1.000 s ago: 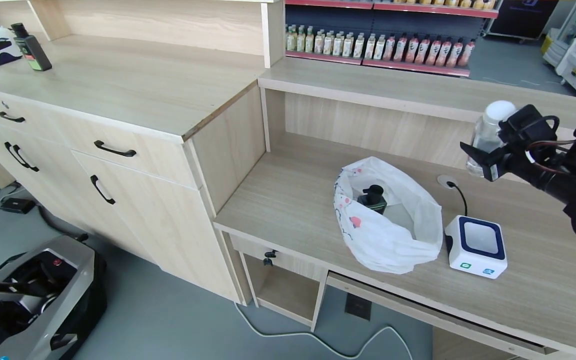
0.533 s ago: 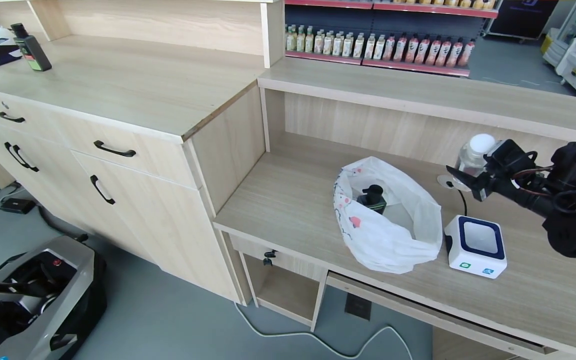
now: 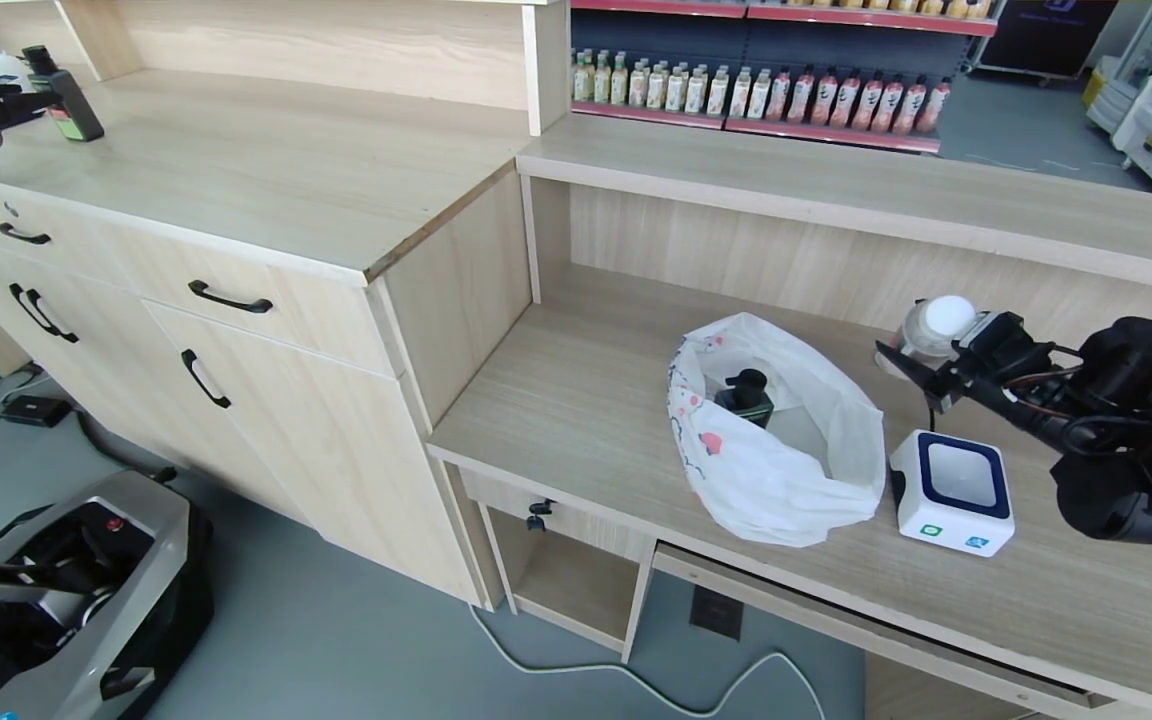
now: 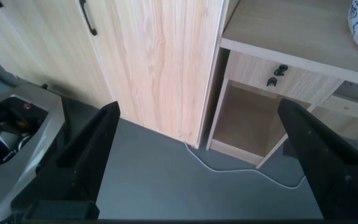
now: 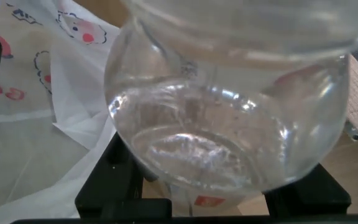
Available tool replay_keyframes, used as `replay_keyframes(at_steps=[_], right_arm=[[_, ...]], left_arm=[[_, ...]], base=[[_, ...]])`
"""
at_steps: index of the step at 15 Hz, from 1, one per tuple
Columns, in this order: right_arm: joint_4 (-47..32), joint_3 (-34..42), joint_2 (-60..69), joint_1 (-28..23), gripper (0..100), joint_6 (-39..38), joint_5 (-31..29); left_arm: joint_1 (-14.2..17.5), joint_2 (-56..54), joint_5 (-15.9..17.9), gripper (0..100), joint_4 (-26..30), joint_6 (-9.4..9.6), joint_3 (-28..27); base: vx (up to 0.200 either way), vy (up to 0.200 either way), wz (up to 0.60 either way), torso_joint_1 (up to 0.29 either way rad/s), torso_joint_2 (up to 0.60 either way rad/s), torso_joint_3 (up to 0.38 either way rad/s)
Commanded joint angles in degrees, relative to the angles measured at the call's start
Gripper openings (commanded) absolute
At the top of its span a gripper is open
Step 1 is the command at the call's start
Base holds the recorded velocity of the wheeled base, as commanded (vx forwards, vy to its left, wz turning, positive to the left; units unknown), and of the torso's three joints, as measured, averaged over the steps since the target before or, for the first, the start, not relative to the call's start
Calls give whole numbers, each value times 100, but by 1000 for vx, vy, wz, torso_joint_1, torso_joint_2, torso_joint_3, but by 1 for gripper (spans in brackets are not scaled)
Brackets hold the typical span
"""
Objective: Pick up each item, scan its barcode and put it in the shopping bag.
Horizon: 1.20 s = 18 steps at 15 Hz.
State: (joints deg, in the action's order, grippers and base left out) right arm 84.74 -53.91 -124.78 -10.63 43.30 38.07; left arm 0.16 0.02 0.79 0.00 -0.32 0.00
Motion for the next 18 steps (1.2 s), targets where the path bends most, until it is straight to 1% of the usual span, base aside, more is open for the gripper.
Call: replay_keyframes(at_steps=[1, 3, 7, 10, 15, 18], right_arm=[[148, 65, -257, 0, 0, 3, 34], [324, 56, -389, 0, 0, 3, 122], [351, 56, -565, 0, 0, 100, 139], [351, 56, -653, -88, 0, 240, 376], [351, 73, -653, -159, 0, 311, 420], [342, 82, -609, -176, 0, 311, 605]], left_arm=[[2, -2, 0, 100, 0, -3, 0], [2, -2, 0, 100, 0, -3, 0], [2, -2, 0, 100, 0, -3, 0], [2, -2, 0, 100, 0, -3, 0], [2, -2, 0, 100, 0, -3, 0], [2, -2, 0, 100, 0, -3, 0]], base=[[0, 0, 0, 0, 0, 0], [0, 0, 0, 0, 0, 0], [0, 0, 0, 0, 0, 0], [0, 0, 0, 0, 0, 0], [0, 0, 0, 0, 0, 0], [0, 0, 0, 0, 0, 0]])
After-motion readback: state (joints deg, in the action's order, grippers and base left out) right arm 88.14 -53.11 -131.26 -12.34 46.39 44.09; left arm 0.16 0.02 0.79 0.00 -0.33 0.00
